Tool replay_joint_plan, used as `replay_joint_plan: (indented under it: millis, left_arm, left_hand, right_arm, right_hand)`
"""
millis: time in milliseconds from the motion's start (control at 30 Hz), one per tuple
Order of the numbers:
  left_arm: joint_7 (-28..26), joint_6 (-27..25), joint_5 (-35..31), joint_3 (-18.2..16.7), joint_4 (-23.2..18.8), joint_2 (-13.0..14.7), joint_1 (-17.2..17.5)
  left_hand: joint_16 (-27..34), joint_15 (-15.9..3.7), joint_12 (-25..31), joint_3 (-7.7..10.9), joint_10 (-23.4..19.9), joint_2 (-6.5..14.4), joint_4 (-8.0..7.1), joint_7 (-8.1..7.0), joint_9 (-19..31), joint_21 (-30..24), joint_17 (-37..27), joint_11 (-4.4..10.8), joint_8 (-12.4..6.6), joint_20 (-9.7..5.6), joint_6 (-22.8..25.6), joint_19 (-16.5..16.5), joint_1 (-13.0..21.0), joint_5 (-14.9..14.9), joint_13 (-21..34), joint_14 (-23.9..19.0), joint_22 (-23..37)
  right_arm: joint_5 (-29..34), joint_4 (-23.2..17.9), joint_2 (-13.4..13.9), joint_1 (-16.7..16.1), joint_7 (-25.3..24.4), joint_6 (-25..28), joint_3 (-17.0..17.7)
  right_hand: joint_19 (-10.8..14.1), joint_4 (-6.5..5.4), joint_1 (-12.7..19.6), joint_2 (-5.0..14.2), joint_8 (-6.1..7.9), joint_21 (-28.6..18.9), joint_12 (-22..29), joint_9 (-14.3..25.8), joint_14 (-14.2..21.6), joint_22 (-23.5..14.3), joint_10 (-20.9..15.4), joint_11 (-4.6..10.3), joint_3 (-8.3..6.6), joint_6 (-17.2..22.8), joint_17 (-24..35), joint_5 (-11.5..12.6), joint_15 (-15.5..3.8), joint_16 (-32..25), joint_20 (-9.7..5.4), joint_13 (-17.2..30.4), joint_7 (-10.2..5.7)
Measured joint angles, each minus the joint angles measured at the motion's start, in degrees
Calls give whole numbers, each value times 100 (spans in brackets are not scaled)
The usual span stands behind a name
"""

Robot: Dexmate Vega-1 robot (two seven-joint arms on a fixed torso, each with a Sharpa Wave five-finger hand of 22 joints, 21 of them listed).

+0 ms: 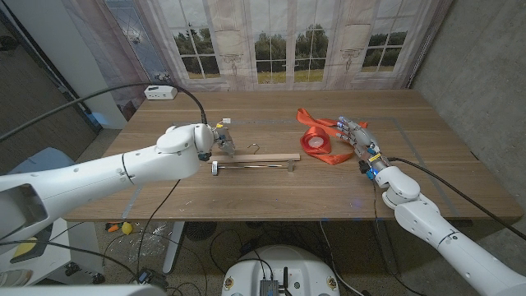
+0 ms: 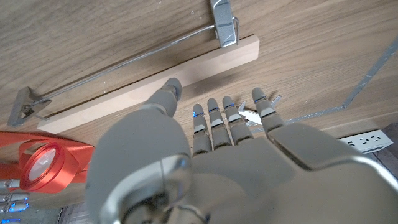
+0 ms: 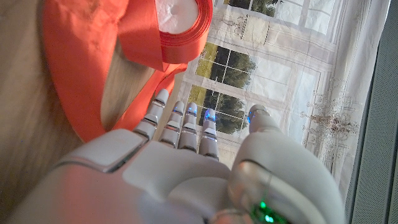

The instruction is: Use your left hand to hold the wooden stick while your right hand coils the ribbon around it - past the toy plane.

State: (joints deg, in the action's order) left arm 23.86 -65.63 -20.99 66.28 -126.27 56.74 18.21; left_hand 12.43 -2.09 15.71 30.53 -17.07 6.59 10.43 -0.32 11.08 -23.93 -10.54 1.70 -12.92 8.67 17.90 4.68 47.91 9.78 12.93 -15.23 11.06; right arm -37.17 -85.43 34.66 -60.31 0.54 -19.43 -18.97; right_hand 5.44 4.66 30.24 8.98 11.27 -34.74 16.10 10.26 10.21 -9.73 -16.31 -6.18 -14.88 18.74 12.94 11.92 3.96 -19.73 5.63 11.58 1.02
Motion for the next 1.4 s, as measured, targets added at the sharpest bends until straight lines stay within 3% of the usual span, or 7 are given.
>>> replay_joint_plan:
  millis: [267,567,967,1133,1267,1300,1400]
  left_arm:
    - [358,-149,-664,502,92,-98,-271]
    - [419,-102,-1189,602,187,-187,-170]
    - [229,289,-1497,238,308,-313,325]
    - [144,486,-1645,15,390,-401,589]
    - [33,646,-1734,15,390,-401,589]
    - [-12,691,-1757,-205,447,-466,857]
    - [-129,821,-1803,-242,454,-476,899]
  left_hand:
    - [0,-17,0,-23,6,-53,-23,-31,0,0,0,6,0,-41,-31,42,53,0,14,17,0]
    - [0,5,-29,-145,66,-121,-52,-69,-1,-24,1,65,85,-59,-135,189,120,0,50,39,-1]
    - [0,-27,-29,-263,27,-151,-103,-91,-1,-24,1,104,85,-49,-113,218,151,0,81,-36,-1]
    - [77,-21,26,-347,-126,-173,-109,-121,20,-47,-28,148,57,56,-12,363,173,0,121,-242,-1]
    - [118,-37,83,-411,-243,-203,-109,-110,28,-119,-47,166,-2,143,176,501,203,0,169,-373,-1]
    - [118,-35,104,-418,-243,-204,-103,-115,27,-143,-54,166,-2,144,180,570,203,0,181,-374,-1]
    - [157,-26,108,-473,-243,-230,-95,-113,49,-204,-54,166,-29,153,266,734,276,39,220,-424,-1]
  right_arm:
    - [-19,50,-20,-4,13,-19,3]
    - [-48,121,-47,1,47,-27,2]
    - [-80,193,-83,14,68,-45,-5]
    - [-91,224,-98,24,74,-51,-7]
    - [-91,252,-109,34,74,-51,-9]
    - [-97,260,-113,39,84,-53,-10]
    - [-98,276,-119,46,87,-53,-13]
  right_hand:
    - [11,-20,0,0,0,22,0,0,45,0,-28,15,-20,0,0,0,-17,0,11,0,0]
    - [16,-2,-4,4,0,43,1,0,66,0,-59,-17,-38,-1,-1,0,4,0,16,30,0]
    - [51,-4,-62,0,0,65,1,0,118,0,-120,-17,-36,30,-2,0,14,0,52,29,31]
    - [51,-5,-61,0,0,64,1,0,148,0,-161,-57,-70,30,-2,0,3,0,52,29,31]
    - [82,-15,-61,0,0,87,1,0,148,0,-161,-57,-79,52,-2,0,3,0,82,29,9]
    - [82,-15,-61,0,0,87,1,0,147,0,-161,-57,-79,54,-2,0,3,0,83,29,10]
    - [82,-15,-85,-24,0,87,2,0,159,0,-192,-26,-79,73,-2,0,14,0,83,28,30]
